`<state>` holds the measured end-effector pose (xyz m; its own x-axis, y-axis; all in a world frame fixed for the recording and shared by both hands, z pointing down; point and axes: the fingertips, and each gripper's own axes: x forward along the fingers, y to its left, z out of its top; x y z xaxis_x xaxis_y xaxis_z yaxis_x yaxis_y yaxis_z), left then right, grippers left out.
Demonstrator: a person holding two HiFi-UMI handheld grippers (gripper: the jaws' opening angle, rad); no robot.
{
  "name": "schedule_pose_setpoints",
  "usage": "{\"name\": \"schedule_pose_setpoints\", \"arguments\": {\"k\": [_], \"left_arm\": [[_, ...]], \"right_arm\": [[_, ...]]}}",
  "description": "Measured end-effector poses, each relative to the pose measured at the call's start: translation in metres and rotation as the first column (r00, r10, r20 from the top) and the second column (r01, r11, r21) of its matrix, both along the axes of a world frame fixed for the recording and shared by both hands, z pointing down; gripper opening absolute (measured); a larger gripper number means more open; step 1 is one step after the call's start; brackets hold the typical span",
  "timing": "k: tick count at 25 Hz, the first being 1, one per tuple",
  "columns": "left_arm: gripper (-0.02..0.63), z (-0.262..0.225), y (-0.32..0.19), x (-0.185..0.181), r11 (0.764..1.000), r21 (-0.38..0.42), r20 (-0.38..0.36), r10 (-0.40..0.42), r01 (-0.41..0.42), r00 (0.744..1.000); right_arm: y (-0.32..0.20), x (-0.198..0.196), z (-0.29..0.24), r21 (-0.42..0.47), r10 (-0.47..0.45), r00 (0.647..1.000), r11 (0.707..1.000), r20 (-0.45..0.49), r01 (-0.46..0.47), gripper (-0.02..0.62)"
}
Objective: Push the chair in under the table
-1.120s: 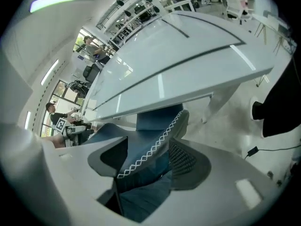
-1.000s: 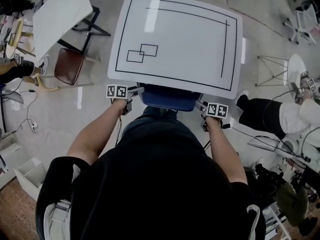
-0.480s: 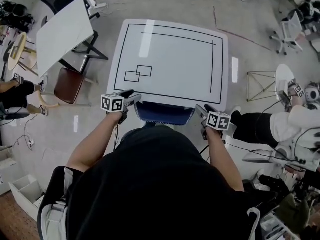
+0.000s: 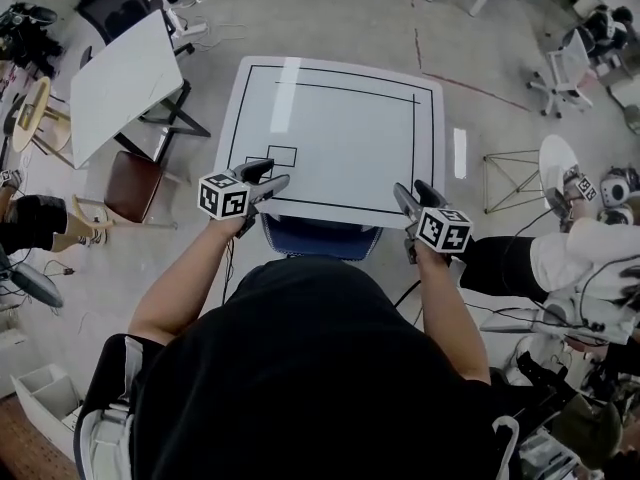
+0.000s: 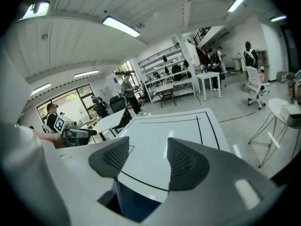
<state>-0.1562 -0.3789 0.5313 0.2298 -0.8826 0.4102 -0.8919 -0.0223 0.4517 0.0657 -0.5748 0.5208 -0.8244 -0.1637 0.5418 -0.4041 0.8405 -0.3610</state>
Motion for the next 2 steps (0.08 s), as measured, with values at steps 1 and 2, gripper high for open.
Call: {"name": "schedule_pose_setpoints", "arguments": {"k": [1, 2], "left_arm": [[0.382, -0.0073, -0.0015, -0.0004, 1.0, 0.012, 0.008, 0.003, -0.003, 1.0], [0.382, -0.0144, -0.0028, -0.0007, 1.0, 0.024, 0.016, 0.005, -0.006, 1.0]], "right_arm": [[0.0011, -0.0019, -0.0072, 0.017, 0.0, 1.0, 1.0, 0.008, 0.0, 0.285], [0.0023, -0.0037, -0.0143, 0.034, -0.001, 1.0, 0.999, 0.016, 0.0, 0.284]]}}
